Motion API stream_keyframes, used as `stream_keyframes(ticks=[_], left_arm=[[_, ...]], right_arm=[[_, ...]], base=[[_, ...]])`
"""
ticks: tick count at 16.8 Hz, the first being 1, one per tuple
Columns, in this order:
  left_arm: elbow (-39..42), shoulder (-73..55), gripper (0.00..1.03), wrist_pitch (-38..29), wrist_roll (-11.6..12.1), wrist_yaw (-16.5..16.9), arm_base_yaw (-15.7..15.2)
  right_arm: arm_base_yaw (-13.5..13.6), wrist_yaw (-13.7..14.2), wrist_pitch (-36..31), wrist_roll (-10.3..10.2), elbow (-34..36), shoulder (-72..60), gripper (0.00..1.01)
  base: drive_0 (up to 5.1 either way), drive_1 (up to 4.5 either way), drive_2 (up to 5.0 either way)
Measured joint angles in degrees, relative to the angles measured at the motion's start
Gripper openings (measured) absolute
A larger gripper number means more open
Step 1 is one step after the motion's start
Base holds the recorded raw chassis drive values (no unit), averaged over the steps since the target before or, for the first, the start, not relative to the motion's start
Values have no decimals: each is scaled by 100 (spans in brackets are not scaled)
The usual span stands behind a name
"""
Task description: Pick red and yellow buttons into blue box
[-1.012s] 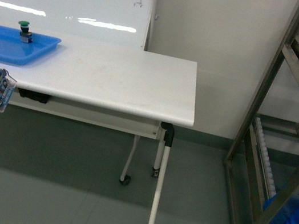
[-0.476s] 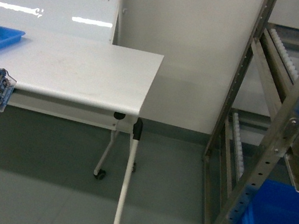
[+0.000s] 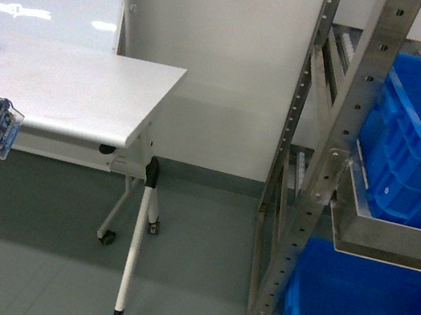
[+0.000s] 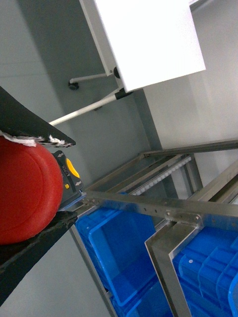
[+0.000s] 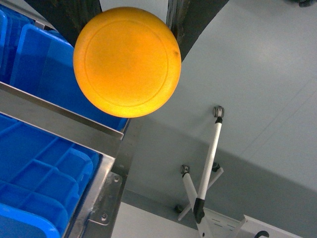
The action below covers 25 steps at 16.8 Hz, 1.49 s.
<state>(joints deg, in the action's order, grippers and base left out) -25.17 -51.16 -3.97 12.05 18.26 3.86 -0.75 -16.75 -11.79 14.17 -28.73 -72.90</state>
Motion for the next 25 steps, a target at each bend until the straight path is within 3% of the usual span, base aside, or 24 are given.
stream_keyframes(ticks=[25], left_arm=[[0,0,32,-2,2,0,0]], right_arm=[[0,0,2,0,0,0,26]], base=[[502,-244,-244]])
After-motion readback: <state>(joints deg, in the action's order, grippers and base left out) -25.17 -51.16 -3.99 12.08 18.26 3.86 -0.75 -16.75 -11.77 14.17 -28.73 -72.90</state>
